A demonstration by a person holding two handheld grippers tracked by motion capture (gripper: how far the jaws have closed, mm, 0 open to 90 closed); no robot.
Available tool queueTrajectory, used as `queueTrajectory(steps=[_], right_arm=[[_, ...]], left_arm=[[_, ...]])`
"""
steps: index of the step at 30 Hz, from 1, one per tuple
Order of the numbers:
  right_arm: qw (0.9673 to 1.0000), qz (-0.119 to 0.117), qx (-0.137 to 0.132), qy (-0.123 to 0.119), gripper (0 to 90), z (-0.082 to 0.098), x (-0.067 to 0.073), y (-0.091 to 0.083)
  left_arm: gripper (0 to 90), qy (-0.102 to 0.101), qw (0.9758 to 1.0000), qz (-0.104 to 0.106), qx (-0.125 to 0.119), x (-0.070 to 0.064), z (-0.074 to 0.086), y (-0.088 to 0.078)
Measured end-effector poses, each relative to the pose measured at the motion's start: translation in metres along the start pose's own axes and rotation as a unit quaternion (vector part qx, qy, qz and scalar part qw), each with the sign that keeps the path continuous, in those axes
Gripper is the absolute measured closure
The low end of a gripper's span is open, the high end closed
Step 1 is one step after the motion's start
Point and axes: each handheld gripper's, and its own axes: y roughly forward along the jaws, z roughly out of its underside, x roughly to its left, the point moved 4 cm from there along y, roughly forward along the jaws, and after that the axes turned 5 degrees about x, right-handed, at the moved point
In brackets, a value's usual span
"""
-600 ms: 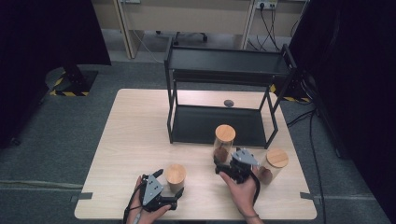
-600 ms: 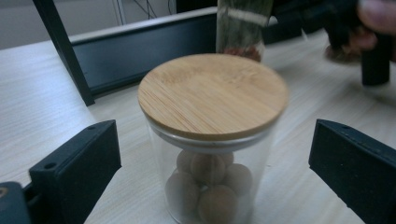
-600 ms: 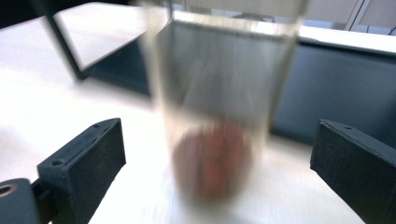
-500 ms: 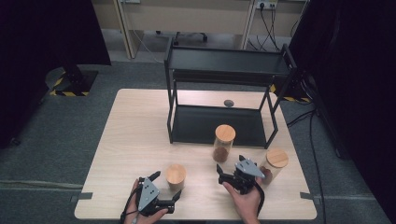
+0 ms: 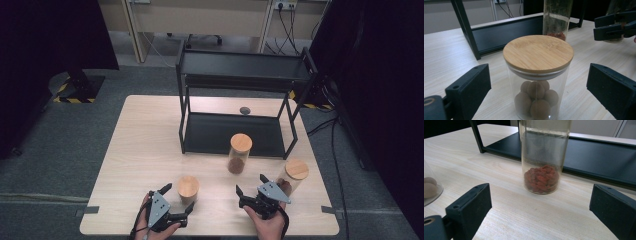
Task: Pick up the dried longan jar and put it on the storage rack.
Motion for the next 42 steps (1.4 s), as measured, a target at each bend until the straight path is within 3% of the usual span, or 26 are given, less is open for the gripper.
queueTrajectory(steps=[5, 20, 24, 33, 42], right_arm=[[1.0000, -0.001, 0.002, 0.002, 4.5, 0.000, 0.000, 0.000], [1.0000, -0.003, 0.007, 0.001, 4.5, 0.000, 0.000, 0.001], [1.0000, -0.005, 0.007, 0.004, 4.5, 0.000, -0.001, 0.001], [0.9999, -0.010, 0.006, 0.005, 4.5, 0.000, -0.001, 0.001], [0.9999, -0.011, 0.007, 0.005, 4.6, 0.000, -0.001, 0.001]], left_arm=[[6.5, 0.018, 0.9997, -0.015, 0.000, 0.002, -0.004, 0.007], [17.1, 0.022, 0.9997, -0.011, 0.002, 0.001, -0.007, 0.026], [22.7, 0.020, 0.9998, -0.010, 0.000, 0.001, -0.007, 0.028], [24.4, 0.004, 1.0000, -0.006, 0.004, 0.002, -0.010, 0.027], [24.7, 0.005, 0.9998, -0.014, -0.010, 0.005, -0.026, 0.027]])
